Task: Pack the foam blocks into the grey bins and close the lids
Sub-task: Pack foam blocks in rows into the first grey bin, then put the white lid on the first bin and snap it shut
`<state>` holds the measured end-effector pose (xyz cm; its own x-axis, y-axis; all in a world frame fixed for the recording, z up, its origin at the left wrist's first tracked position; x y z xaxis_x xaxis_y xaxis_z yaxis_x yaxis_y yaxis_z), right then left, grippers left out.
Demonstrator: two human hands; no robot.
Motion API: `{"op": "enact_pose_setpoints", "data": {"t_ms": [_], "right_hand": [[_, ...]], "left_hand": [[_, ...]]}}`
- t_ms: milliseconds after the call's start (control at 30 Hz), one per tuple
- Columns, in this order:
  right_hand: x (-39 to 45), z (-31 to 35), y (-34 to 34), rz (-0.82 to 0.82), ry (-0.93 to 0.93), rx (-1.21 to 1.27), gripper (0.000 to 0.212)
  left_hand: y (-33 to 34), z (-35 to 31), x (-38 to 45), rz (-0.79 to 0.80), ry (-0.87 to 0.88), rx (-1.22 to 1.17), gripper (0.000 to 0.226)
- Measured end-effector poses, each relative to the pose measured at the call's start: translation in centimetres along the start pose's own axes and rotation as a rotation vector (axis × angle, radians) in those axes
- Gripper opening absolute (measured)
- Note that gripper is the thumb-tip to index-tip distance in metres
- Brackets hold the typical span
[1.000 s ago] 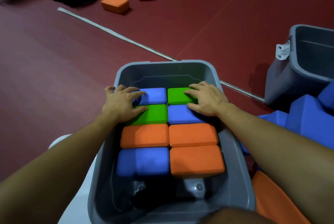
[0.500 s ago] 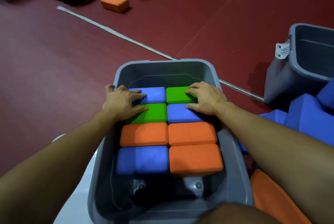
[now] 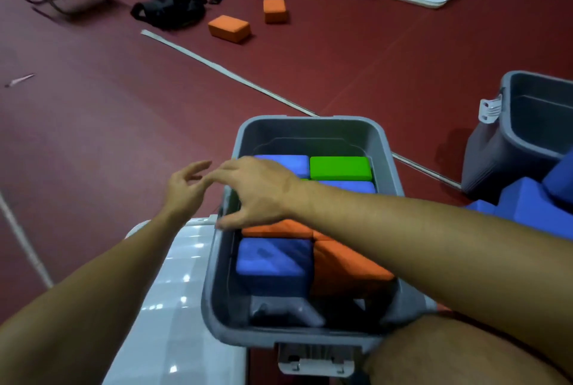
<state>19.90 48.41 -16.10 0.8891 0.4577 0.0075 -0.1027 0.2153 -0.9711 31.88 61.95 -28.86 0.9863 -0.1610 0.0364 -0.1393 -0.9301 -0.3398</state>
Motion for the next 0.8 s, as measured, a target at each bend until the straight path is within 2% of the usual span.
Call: {"op": "enact_pose_setpoints", "data": {"t_ms": [33, 100, 167, 200, 400, 500, 600, 800], "right_hand": [[-0.1, 2.4, 0.3, 0.017, -0.048, -0.022, 0.077], [-0.6, 6.3, 1.0, 0.021, -0.127, -0.015, 0.082], [-1.2, 8.7, 1.8, 0.017, -0.155, 0.066, 0.084], [-1.4, 9.5, 2.5, 0.032, -0.152, 0.103, 0.084], [-2.5, 13.1, 6.1, 0.147, -0.193, 0.063, 0.102], [-3.8, 14.0, 7.7, 0.204, -0.219, 0.072, 0.109], [-5.2, 15.1, 8.8, 0.248, -0.267, 0.107, 0.109], [-5.9, 15.9, 9.1, 0.187, -0.307, 0.154, 0.103]], "left_hand": [[-1.2, 1.2, -1.1, 0.007, -0.027, -0.013, 0.057], [-3.4, 3.7, -3.5, 0.035, -0.084, 0.002, 0.047], [-5.7, 6.1, -6.3, 0.037, -0.141, 0.097, 0.036], [-6.8, 7.5, -7.6, 0.026, -0.168, 0.131, 0.038], [-11.7, 16.1, -16.8, -0.093, -0.447, 0.216, 0.069], [-13.1, 20.1, -21.2, -0.113, -0.595, 0.219, 0.076], [-15.0, 23.0, -24.4, -0.128, -0.695, 0.269, 0.083], [-17.4, 27.2, -27.1, -0.06, -0.892, 0.357, 0.112]]}}
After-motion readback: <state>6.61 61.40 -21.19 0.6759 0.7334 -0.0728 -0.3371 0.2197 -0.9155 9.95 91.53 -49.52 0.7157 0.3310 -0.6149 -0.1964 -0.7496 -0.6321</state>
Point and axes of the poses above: each hand's wrist, its own x-axis towards the middle knuckle, its own y-axis out of the palm, z = x × y, the point moved 8 cm from there along x, towards the middle knuckle, and after that the axes turned 2 degrees about -x, right-handed, at the moved point
